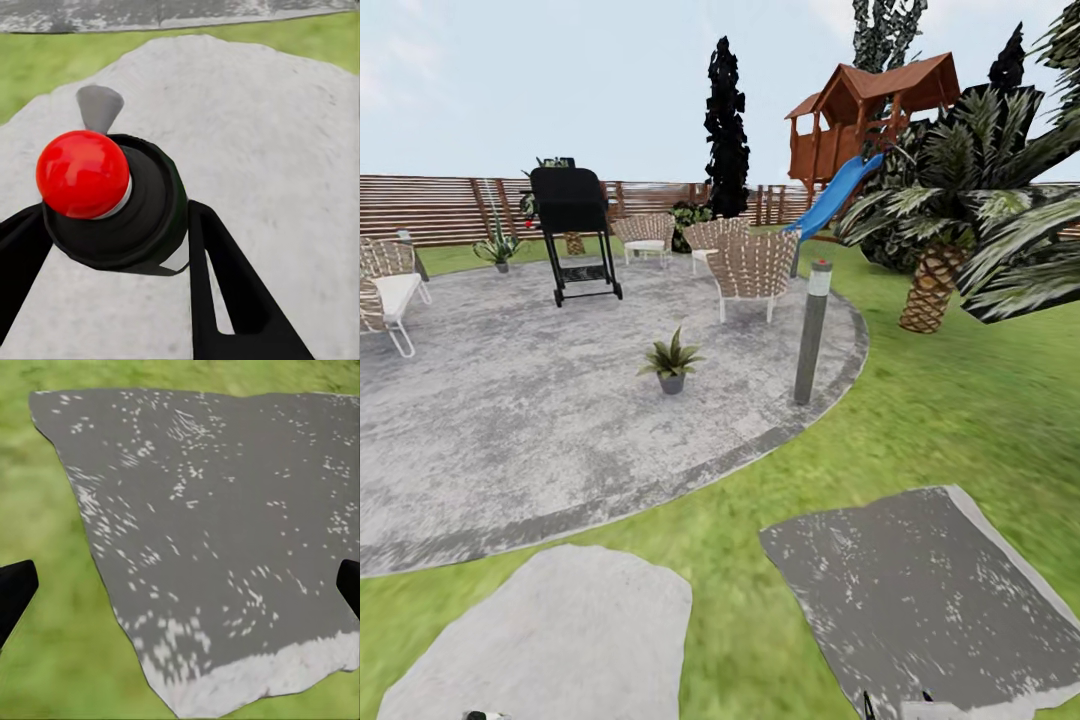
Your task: Pick up the pesticide atomizer in the garden and spray insectifuge to fully cover both potted plants in the garden.
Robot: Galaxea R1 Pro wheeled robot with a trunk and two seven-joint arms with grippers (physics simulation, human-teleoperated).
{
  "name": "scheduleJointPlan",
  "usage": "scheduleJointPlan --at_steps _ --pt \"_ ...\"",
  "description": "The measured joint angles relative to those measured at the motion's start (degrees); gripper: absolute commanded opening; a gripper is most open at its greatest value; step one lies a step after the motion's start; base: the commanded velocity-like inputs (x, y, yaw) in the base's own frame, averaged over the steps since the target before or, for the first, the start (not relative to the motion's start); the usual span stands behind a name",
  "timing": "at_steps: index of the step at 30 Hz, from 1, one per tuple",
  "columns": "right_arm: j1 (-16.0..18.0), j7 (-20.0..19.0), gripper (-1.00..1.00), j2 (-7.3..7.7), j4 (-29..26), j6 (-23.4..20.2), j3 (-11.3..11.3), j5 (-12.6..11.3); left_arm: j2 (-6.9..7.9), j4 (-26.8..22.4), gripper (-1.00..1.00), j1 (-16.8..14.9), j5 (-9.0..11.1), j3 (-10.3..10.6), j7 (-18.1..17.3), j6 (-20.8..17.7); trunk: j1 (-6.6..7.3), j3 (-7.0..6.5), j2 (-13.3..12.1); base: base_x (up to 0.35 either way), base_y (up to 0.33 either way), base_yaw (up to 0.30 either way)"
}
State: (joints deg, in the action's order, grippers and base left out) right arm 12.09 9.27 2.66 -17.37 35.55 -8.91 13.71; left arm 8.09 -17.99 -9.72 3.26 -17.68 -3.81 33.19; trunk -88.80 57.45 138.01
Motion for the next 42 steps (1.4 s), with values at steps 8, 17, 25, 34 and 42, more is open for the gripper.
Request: scheduleJointPlan --at_steps 8,17,25,34,42 --pt "0.0 0.0 1.0 0.0 0.0 0.0 -0.1 0.0 0.0 0.0 -1.0 0.0 -0.1 0.0 0.0 0.0 0.0 0.0 0.0 0.339 0.0 0.0" --pt "0.0 0.0 1.0 0.0 0.0 0.0 -0.1 0.0 0.0 0.0 -1.0 0.0 0.0 0.0 0.0 0.1 0.0 0.0 0.0 0.339 0.0 0.0" --pt "0.0 0.0 1.0 -0.01 0.0 -0.1 0.0 0.0 0.0 0.0 -1.0 0.0 0.0 0.0 0.0 0.1 0.0 0.0 0.0 0.339 0.0 0.0" --pt "0.0 0.0 1.0 -0.09 0.0 -0.1 0.1 0.0 0.0 0.0 -1.0 0.0 0.0 0.0 0.0 0.1 0.0 0.0 0.0 0.339 0.0 0.0" --pt "0.0 0.0 1.0 -0.09 0.0 -0.1 0.1 0.0 0.0 0.0 -1.0 0.0 0.0 0.0 0.0 0.1 0.0 0.0 0.0 0.339 0.0 0.0"
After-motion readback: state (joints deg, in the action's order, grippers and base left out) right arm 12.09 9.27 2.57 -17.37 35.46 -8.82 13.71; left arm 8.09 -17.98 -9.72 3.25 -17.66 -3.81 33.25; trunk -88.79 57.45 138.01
